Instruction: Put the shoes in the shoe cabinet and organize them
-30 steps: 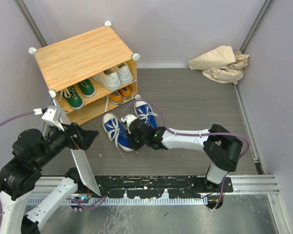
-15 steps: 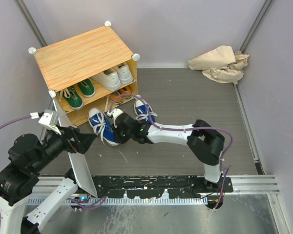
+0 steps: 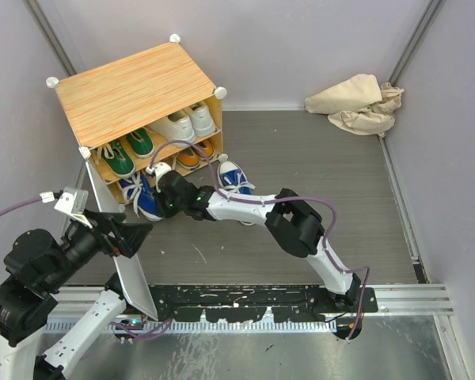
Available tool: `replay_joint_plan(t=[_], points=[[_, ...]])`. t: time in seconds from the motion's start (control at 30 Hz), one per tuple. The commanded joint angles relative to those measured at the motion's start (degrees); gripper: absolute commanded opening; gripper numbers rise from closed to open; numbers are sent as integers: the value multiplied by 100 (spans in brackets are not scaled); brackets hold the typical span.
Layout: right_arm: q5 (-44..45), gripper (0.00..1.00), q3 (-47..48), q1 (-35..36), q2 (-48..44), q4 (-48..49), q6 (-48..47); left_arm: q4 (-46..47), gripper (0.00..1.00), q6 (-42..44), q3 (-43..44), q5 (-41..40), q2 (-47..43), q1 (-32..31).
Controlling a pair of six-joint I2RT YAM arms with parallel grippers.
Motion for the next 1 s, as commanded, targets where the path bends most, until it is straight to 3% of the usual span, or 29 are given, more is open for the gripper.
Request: replay_joint_plan(t=[0.0,0.2,0.47,0.7,0.83,0.97], points=[[24,1,953,-13,407,846,-13,-313,93,-190,-105,81,-188,7],[-3,1,2071,-159,1241,976,224,-378,93,-233,-114,81,-308,6],[88,2,2628,-184,1531,1084,525,-468,93,-402,-75,41,-487,7],[33,57,2487,-184,1604,1148,434,-579,93,-442,-77,-49,-508,7],[-201,66,1564,-184,1049,1742,321,-646,93,-425,-16,-94,-438,7],[-270,65,1165,-185,785,1801,284,-662,93,-420,27,-129,-377,7]])
